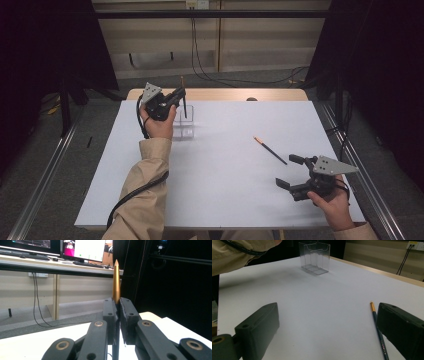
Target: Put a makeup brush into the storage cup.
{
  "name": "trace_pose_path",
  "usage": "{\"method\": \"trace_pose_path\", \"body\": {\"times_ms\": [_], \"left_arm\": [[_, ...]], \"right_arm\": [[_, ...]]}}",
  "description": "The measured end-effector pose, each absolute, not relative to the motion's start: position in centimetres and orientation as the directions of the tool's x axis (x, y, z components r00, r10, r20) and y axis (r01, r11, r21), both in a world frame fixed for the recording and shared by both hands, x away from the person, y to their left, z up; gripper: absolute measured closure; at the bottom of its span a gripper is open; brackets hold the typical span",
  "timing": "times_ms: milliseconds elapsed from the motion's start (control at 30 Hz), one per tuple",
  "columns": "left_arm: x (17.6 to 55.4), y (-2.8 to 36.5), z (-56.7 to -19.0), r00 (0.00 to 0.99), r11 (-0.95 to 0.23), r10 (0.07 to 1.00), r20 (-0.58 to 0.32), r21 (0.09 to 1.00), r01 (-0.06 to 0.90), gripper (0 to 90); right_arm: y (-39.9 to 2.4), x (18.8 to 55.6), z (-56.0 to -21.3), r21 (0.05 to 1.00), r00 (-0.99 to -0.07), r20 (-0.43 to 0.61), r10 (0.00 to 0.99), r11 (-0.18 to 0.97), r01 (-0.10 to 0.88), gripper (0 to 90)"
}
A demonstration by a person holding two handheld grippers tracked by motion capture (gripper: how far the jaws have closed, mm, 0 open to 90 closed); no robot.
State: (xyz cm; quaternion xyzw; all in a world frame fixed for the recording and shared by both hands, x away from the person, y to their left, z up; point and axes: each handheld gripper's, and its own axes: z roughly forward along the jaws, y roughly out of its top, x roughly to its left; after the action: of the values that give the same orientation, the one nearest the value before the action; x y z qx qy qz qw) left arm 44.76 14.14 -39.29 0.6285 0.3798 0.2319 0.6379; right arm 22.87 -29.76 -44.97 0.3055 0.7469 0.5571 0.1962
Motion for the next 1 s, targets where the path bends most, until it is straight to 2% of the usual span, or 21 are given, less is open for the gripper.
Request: {"method": "trace_pose_path", "body": {"times_ms": [1000], "left_arm": [[44.2,14.0,-41.5,0.602,0.09,0.772,-0.206,0.972,0.217,83.7]], "right_arm": [[-29.8,22.8,-44.9,0.953,-0.737,0.046,0.675,0.19,0.234,4.4]]}}
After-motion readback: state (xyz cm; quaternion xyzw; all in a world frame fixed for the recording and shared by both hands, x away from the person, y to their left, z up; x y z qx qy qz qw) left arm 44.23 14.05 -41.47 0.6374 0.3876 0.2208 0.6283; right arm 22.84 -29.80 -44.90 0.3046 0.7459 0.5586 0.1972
